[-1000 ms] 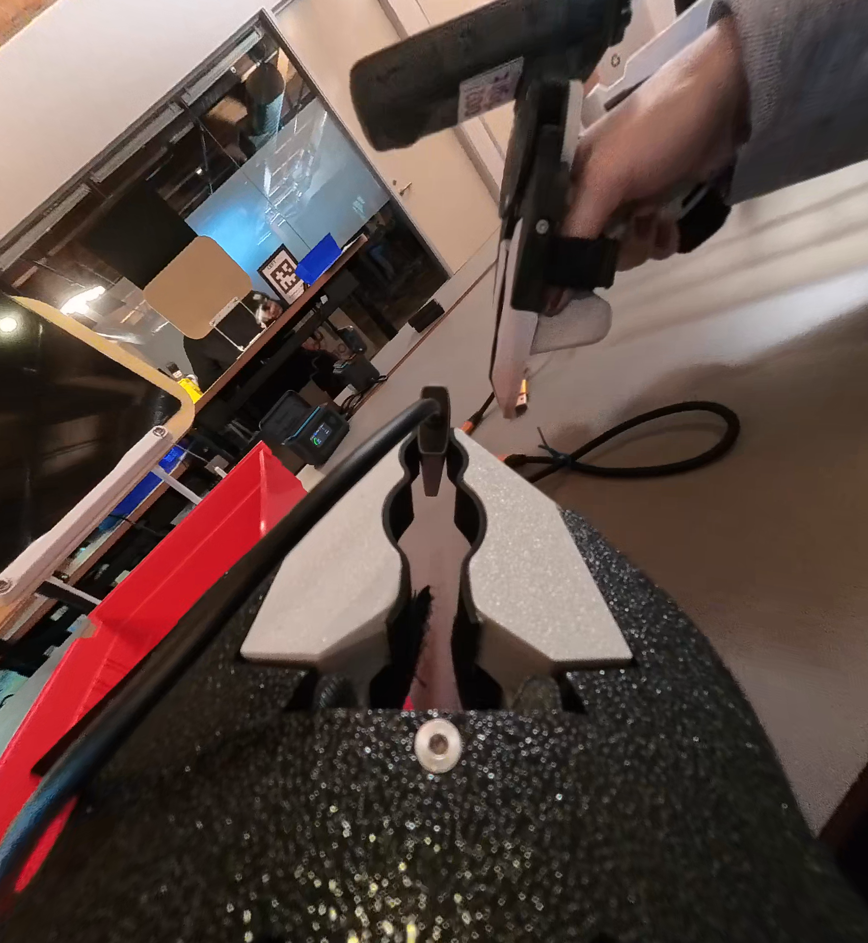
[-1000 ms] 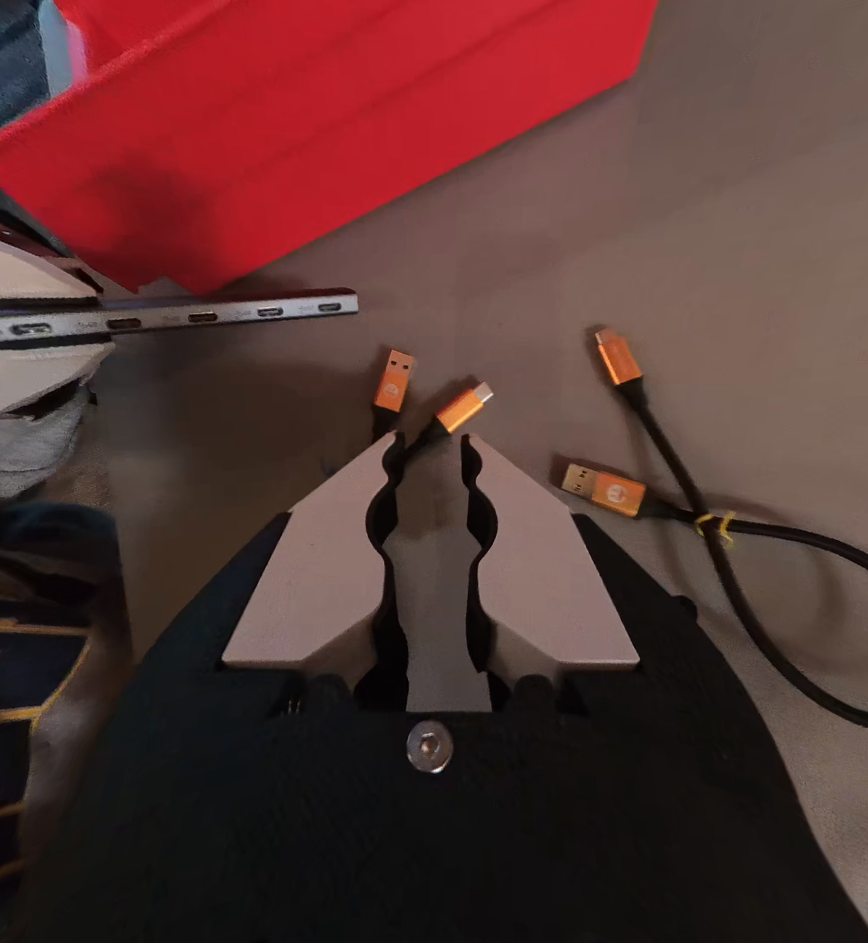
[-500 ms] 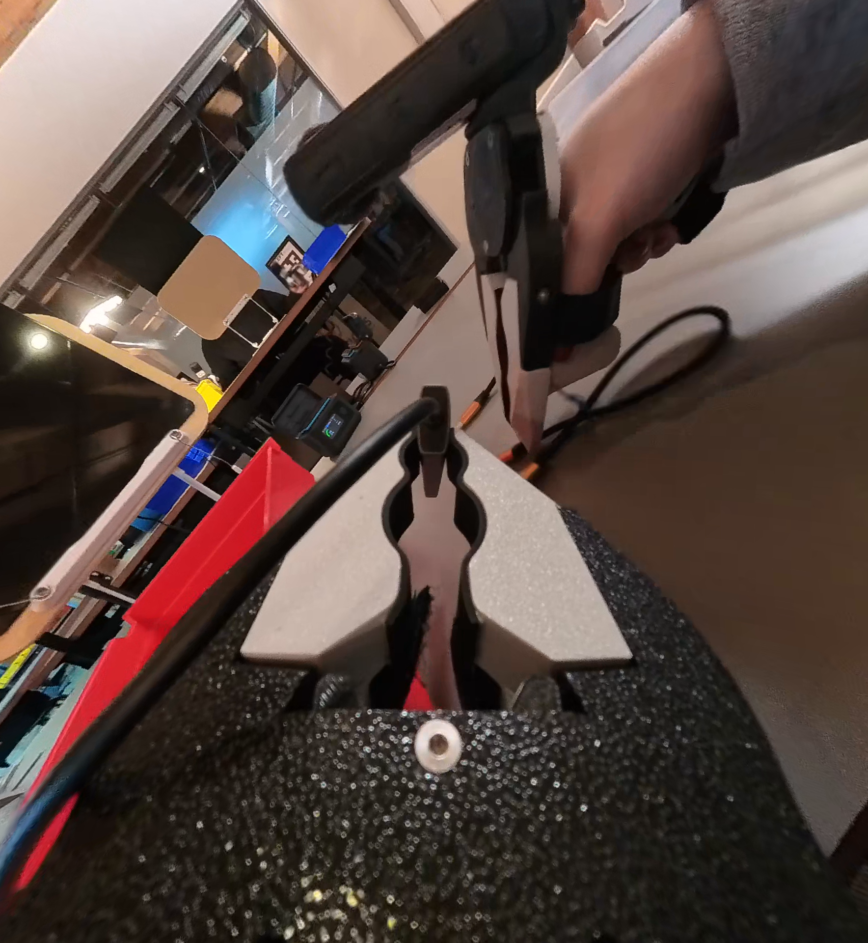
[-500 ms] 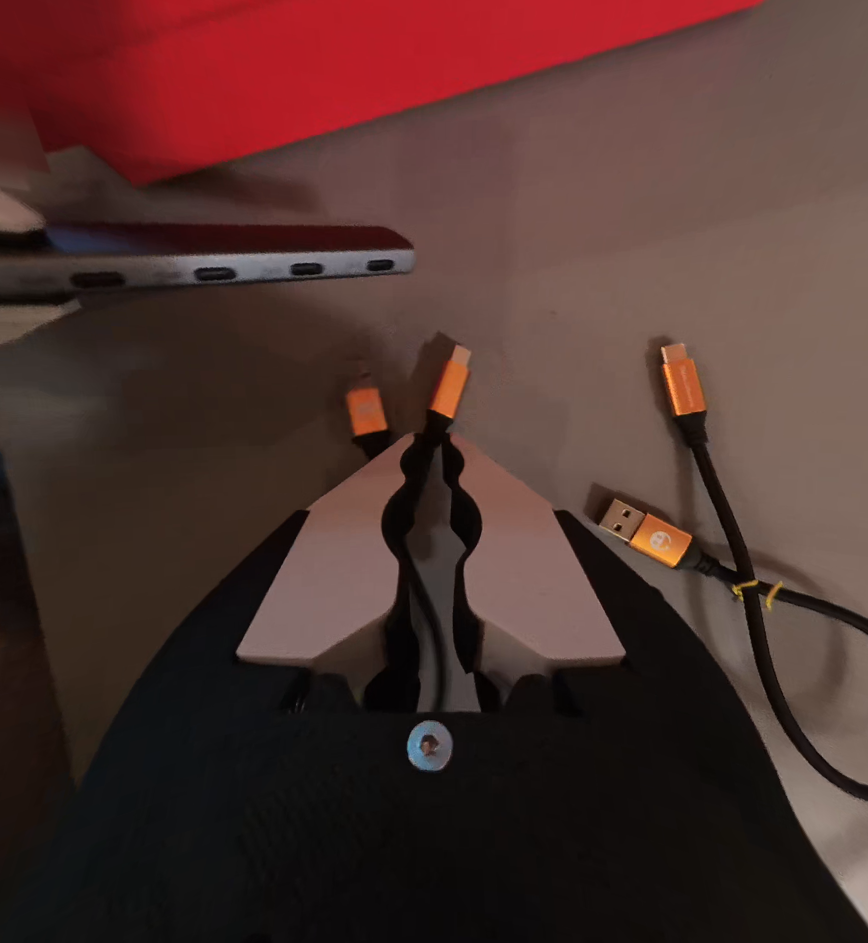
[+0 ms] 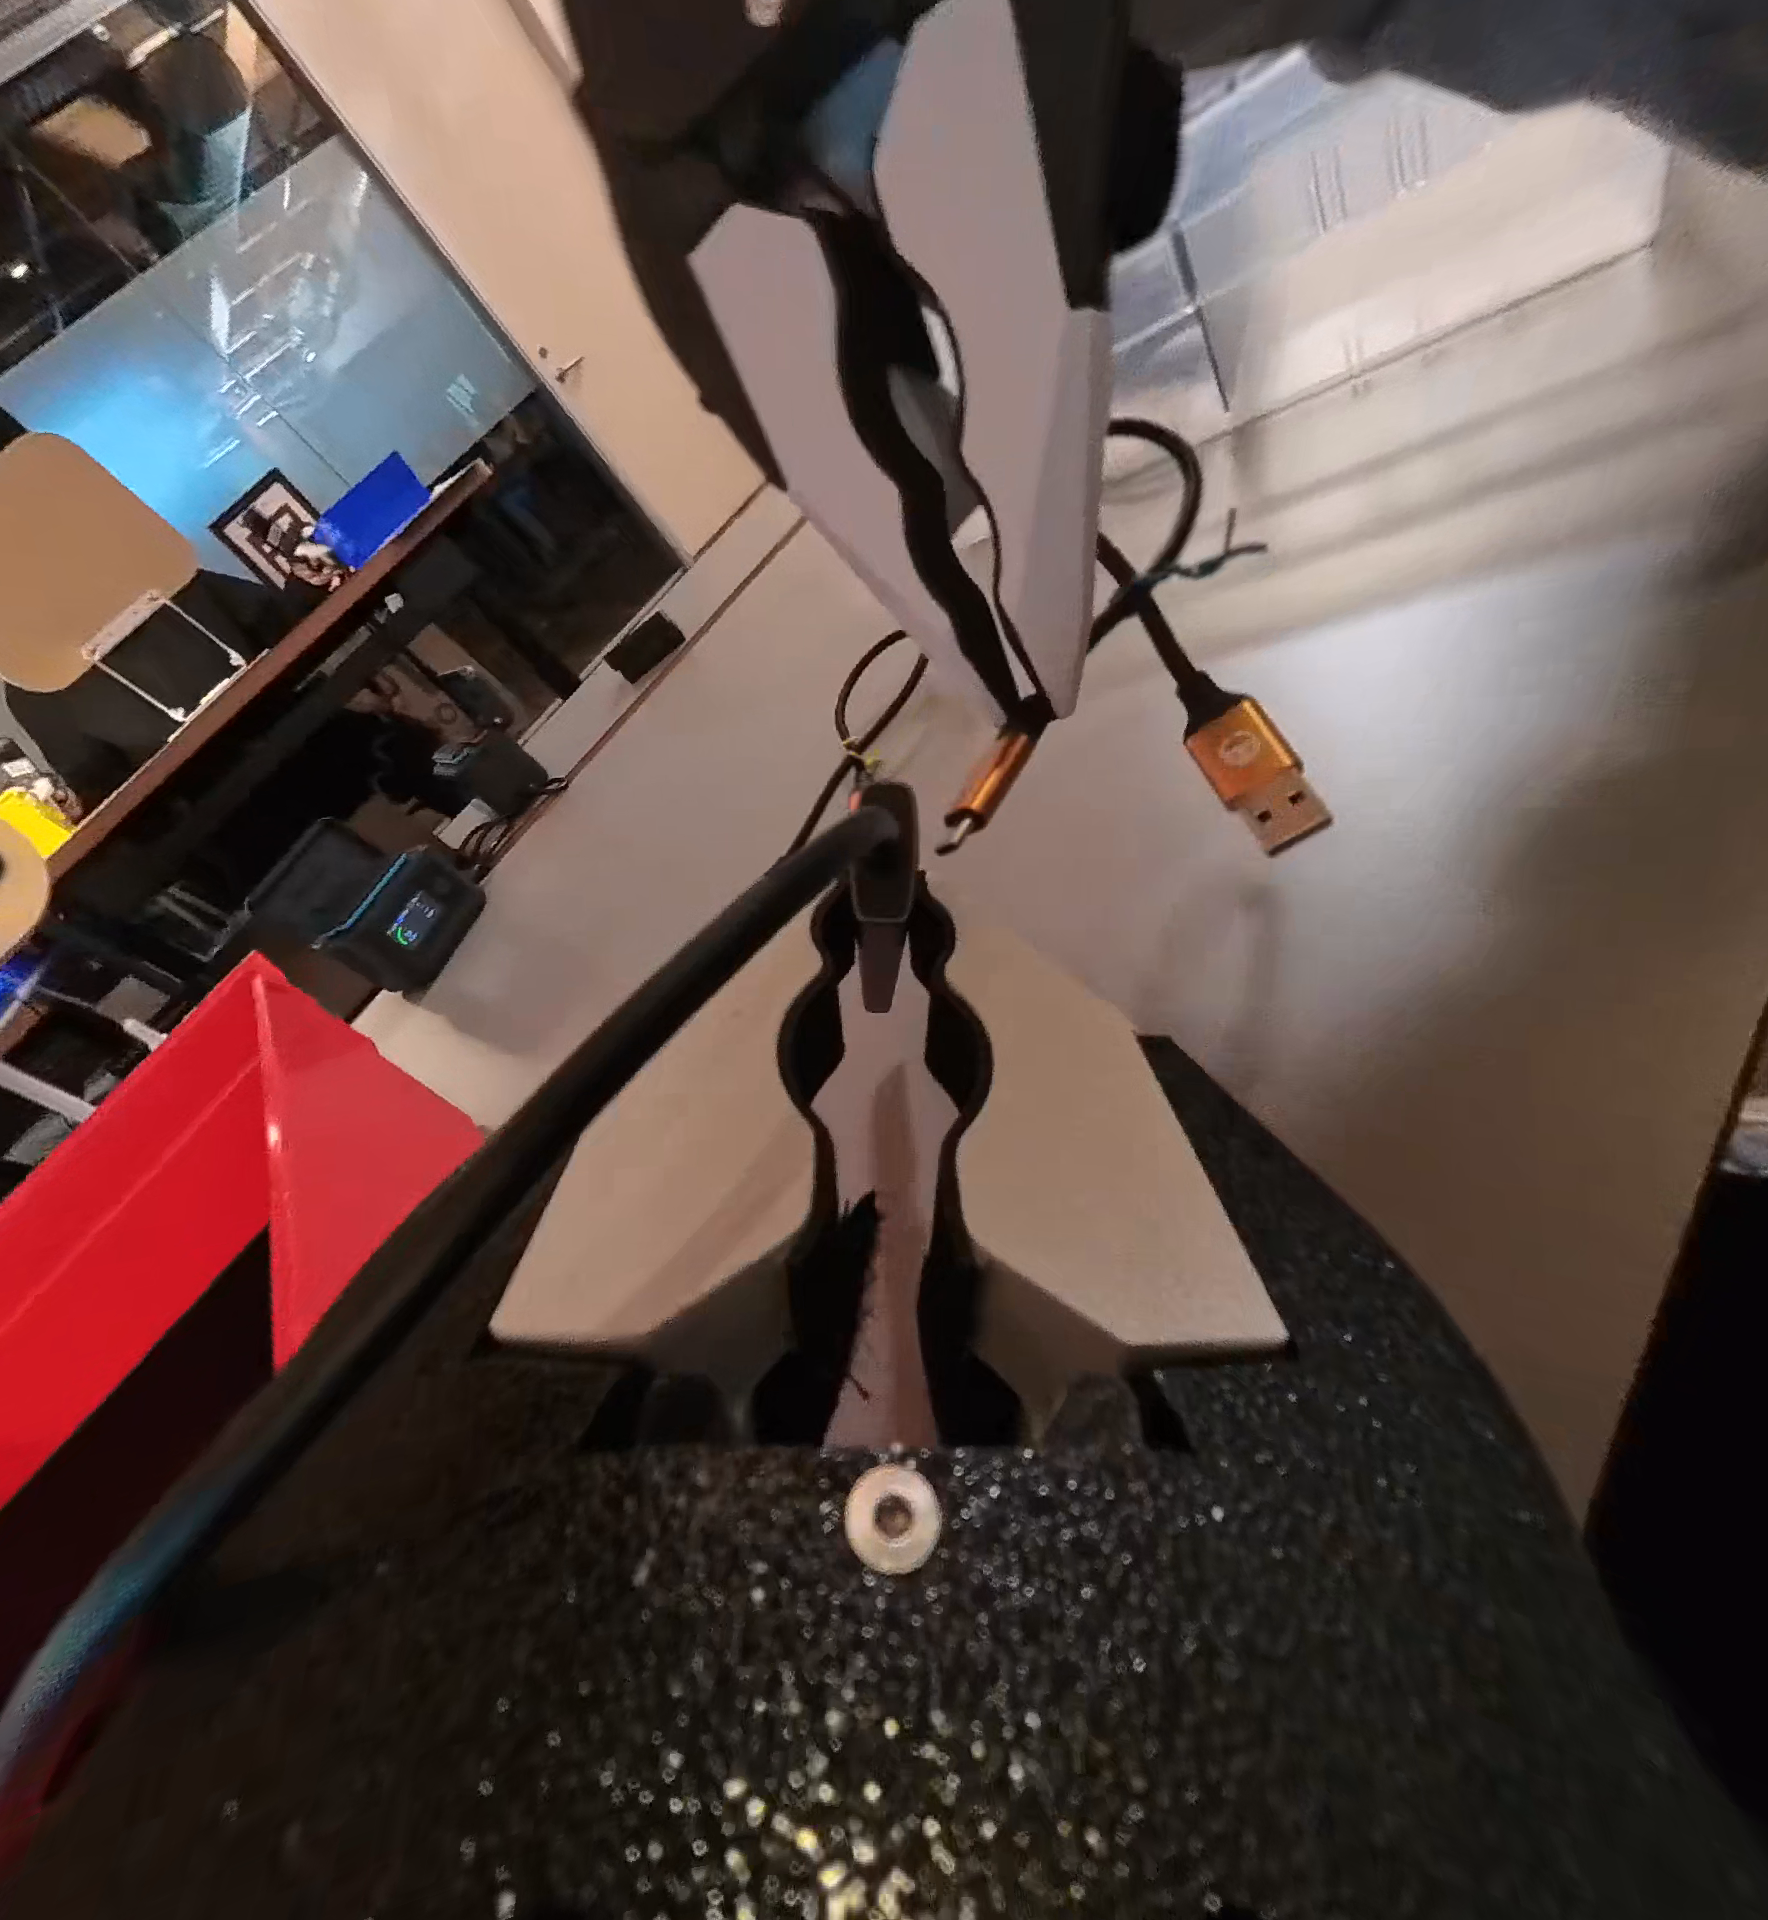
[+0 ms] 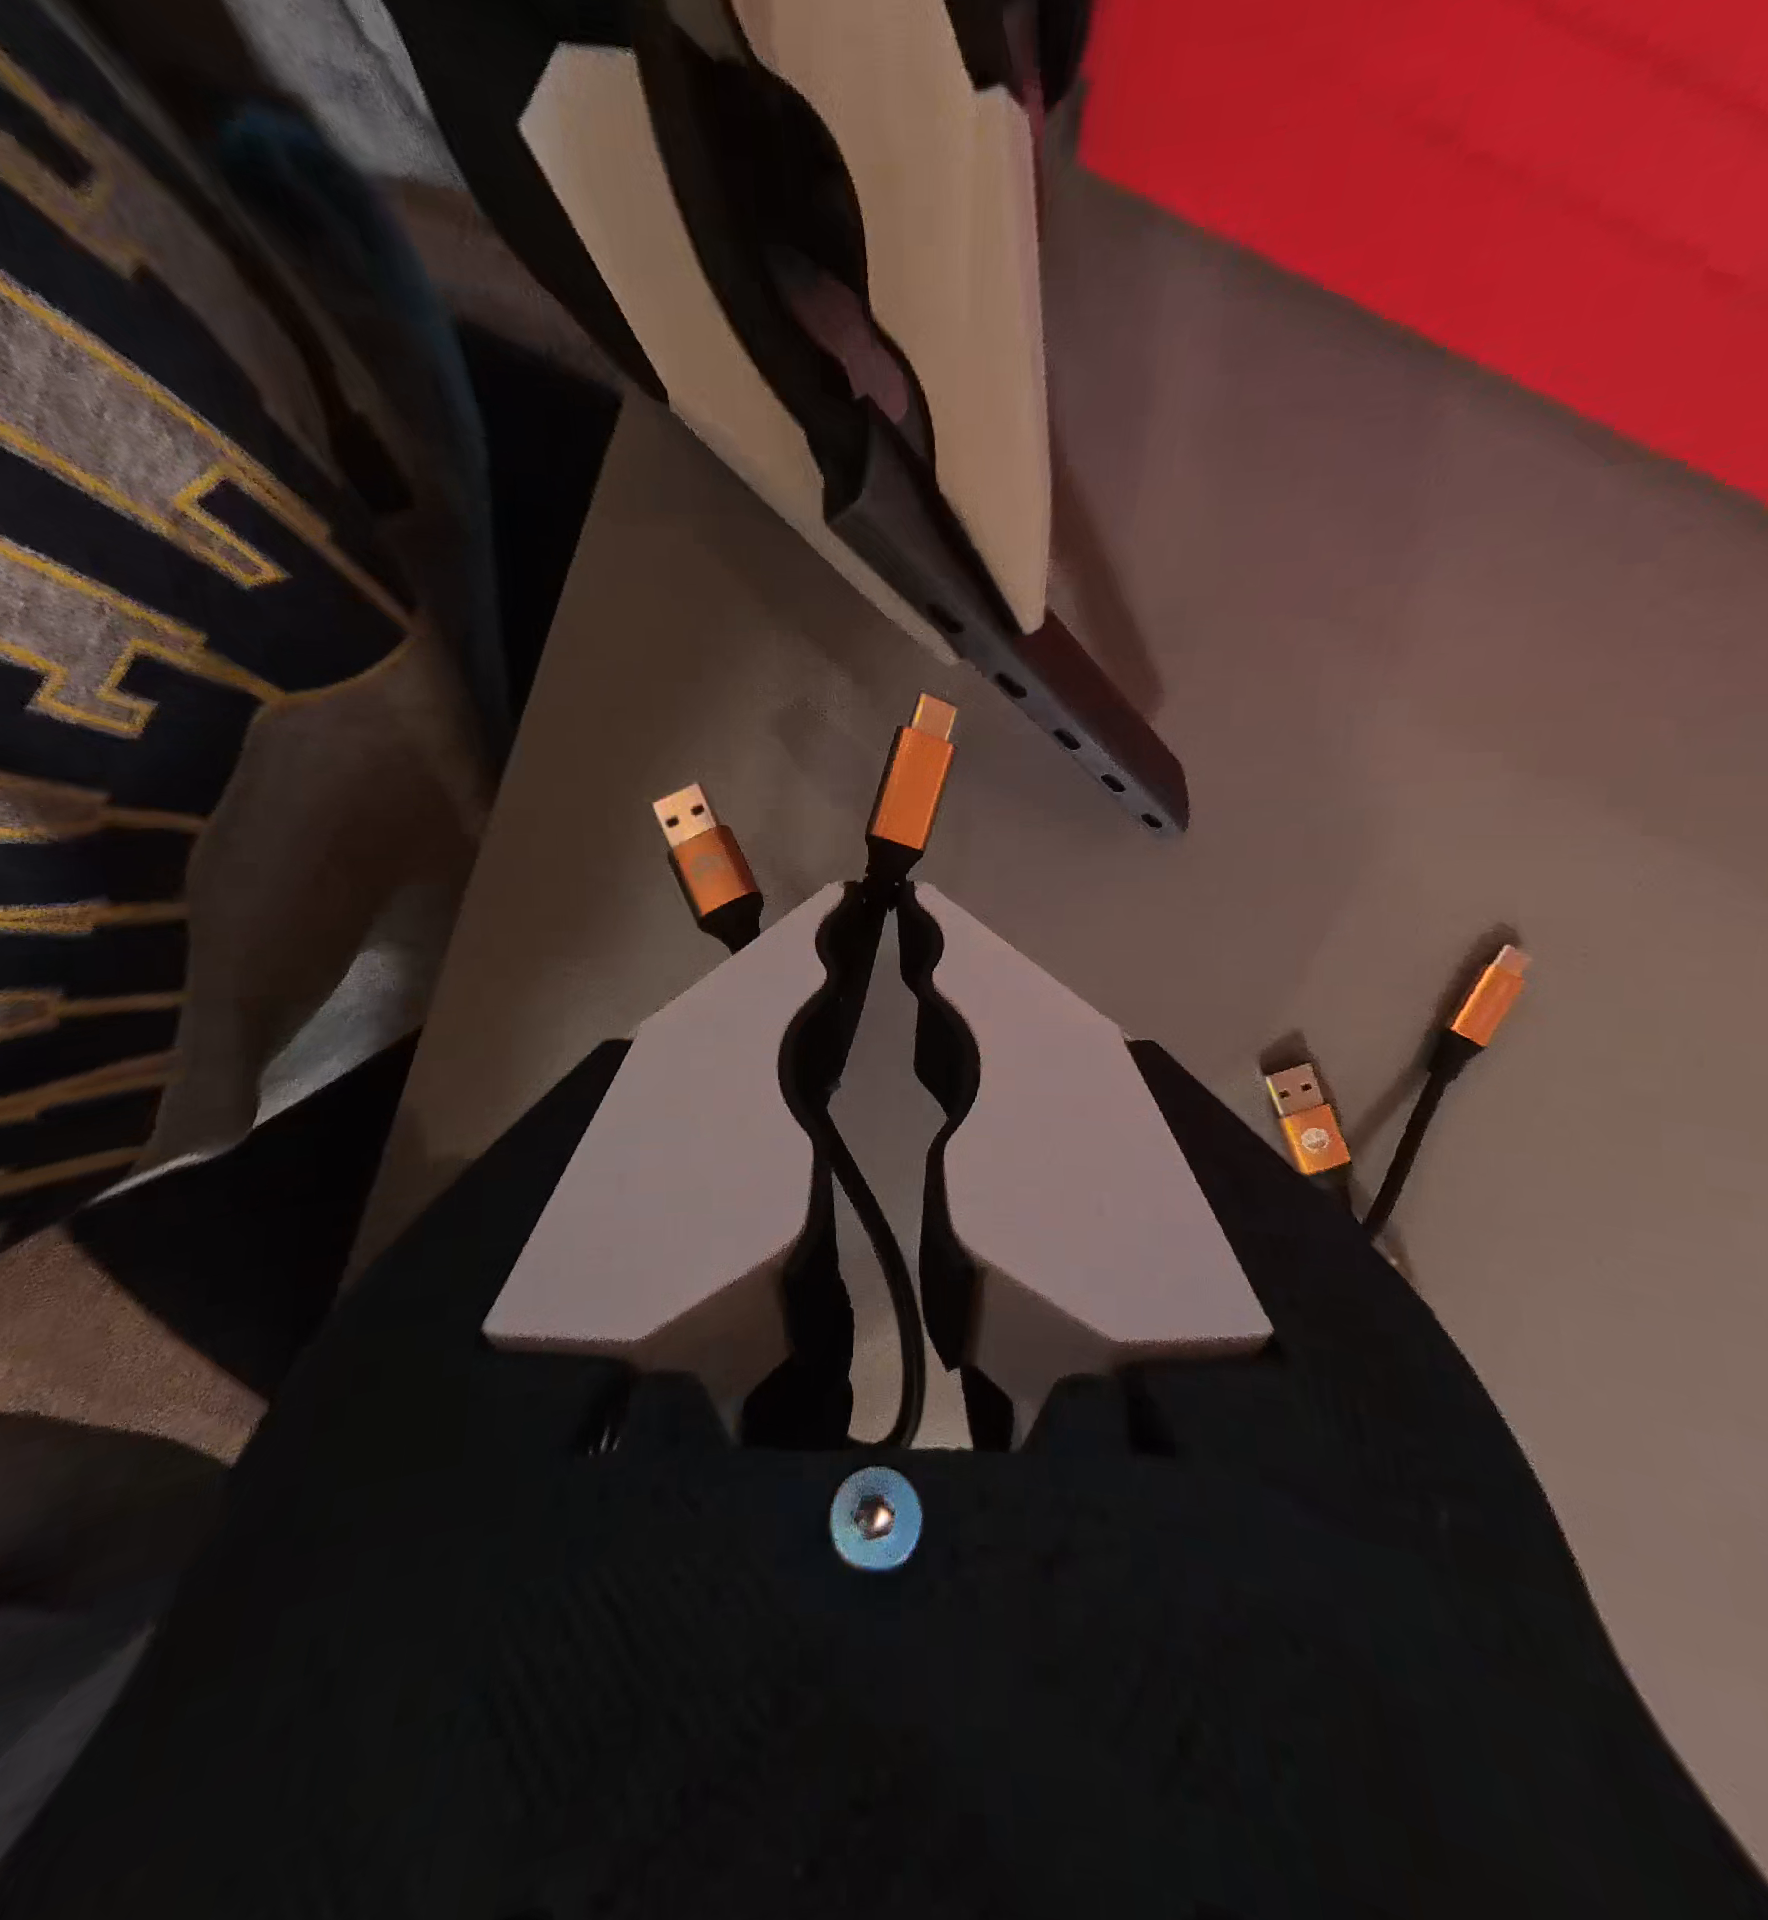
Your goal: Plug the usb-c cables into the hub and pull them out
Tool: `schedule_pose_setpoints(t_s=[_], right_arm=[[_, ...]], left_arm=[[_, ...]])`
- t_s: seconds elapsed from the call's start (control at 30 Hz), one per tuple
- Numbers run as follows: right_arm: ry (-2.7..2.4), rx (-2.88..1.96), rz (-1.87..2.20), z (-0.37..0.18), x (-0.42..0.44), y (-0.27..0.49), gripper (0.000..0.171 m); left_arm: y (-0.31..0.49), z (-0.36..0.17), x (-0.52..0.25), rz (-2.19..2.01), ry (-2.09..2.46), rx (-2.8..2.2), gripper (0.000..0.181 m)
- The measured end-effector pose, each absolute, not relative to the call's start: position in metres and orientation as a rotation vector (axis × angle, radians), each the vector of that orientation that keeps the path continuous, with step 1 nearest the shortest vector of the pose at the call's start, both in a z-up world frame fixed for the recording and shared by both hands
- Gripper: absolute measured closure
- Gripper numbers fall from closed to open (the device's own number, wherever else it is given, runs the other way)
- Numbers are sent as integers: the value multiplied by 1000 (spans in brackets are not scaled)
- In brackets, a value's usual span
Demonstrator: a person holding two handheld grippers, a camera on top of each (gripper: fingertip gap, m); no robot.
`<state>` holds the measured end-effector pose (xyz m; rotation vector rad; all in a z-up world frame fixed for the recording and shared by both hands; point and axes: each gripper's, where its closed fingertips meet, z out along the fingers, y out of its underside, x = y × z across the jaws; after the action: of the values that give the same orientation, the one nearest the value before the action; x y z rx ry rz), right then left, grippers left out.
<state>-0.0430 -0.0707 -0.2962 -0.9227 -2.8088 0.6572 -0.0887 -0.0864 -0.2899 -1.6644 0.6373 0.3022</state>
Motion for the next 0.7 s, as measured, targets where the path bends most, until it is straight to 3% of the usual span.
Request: schedule_pose_setpoints(t_s=[0.7], right_arm=[[-3064, -1084, 759, -315, -43, -61, 167]], left_arm=[[-85, -309, -69, 515, 873, -1642, 175]])
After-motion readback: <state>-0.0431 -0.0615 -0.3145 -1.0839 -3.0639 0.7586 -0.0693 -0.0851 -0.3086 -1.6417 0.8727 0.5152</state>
